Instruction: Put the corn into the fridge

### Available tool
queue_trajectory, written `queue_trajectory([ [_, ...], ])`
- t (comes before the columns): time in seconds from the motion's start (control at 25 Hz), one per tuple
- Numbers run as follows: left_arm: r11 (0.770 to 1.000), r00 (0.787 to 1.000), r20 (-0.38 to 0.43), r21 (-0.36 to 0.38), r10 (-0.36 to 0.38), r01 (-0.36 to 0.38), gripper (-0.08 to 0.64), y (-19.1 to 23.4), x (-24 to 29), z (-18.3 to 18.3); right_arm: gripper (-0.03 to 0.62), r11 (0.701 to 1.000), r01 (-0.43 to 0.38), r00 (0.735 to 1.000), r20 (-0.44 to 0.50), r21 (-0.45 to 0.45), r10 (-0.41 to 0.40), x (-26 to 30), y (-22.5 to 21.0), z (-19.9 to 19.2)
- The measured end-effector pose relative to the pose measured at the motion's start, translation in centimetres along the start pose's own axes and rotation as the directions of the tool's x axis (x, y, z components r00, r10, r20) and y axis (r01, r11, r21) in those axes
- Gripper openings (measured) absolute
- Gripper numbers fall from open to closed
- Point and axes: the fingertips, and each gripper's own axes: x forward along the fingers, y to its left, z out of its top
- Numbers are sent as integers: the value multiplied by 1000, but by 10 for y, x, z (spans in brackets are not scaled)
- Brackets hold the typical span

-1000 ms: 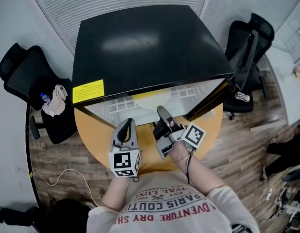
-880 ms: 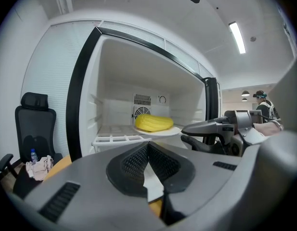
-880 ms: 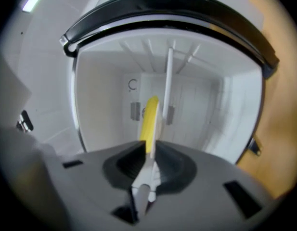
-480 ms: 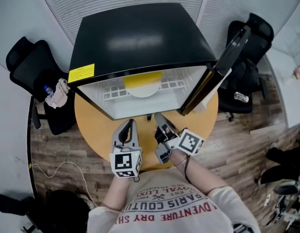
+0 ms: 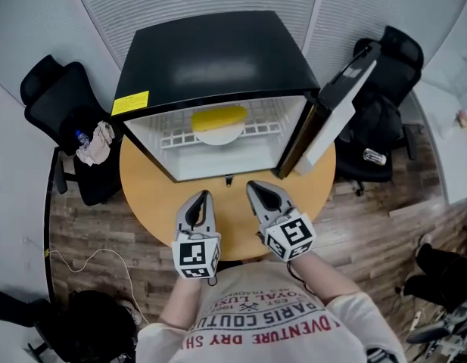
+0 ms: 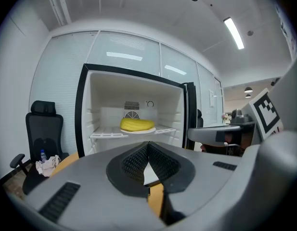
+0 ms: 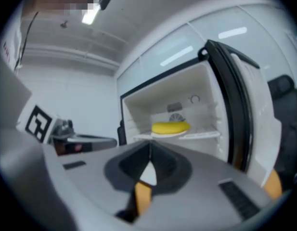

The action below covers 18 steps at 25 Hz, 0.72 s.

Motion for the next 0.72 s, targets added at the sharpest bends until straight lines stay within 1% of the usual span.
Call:
queue_trajectory([
  [0.04,1000,1000,2,5,-1,1,32,-2,-2,1,31,998,1,1000,-6,-60,-2,-3,2,0],
  [0.12,1000,1000,7,10,-6,6,32,-5,-5,3,31,989,5,1000,6,-148,-4,-9,6,2],
  [0.24,1000,999,27,15,-21,21,32,-10,-10,6,31,975,3,999,46,-221,7,-14,11,8],
  [0.32,999,999,39,21,-33,33,32,-12,-13,8,31,971,1,998,66,-237,15,-17,15,13],
  [0.48,999,999,42,29,-24,23,32,-8,-16,9,29,974,-6,995,98,-226,29,-18,24,23],
  [0.72,999,999,52,35,-11,9,32,-2,-20,13,29,974,-26,994,98,-226,50,-14,36,28],
])
